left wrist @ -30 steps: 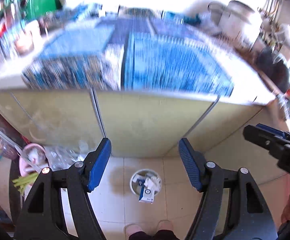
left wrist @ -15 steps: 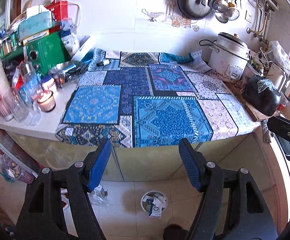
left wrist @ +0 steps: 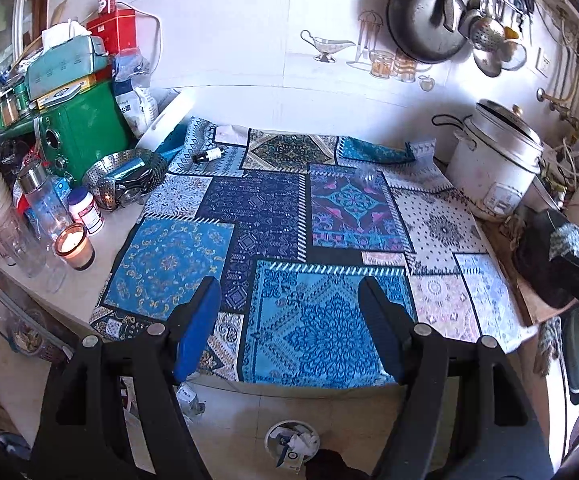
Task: Collect trash
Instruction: 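Raise both tools back up toward the counter, then grasp the small labeled glass bottle with the left tool while the right tool grasps the clear plastic cup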
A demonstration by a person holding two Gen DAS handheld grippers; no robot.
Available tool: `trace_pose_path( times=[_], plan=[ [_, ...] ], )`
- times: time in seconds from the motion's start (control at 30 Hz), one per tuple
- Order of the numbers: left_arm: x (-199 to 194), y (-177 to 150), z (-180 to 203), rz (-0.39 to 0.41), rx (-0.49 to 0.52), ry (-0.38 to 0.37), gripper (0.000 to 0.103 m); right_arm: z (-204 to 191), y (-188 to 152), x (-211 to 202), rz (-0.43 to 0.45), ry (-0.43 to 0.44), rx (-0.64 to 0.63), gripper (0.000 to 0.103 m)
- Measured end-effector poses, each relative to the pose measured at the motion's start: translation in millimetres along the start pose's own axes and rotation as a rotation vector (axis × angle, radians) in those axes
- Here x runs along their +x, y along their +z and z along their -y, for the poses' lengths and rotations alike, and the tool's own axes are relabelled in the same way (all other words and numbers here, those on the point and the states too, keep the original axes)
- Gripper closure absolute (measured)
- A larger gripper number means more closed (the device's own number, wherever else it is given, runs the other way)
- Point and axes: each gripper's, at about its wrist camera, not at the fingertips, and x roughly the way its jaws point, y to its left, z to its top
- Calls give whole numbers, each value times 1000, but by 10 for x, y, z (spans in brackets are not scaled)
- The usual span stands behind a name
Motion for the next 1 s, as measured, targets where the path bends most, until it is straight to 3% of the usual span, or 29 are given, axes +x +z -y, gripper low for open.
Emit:
trace_pose_path(
  times=[0.33, 0.53, 0.7, 1.0],
  plan=[
    [427, 720, -102, 29, -95, 83, 33, 352, 416, 592, -33, 38, 3, 51],
    [901, 1225, -314, 42, -80, 53, 21, 356, 602, 995, -72, 19, 42, 51],
    [1610, 1675, -555, 20, -2, 24, 19, 198, 758, 1353, -84, -41, 78, 51],
    [3235, 2321, -1210, -125, 46, -101, 19, -1, 1096, 2228, -163, -118, 174, 51]
  ],
)
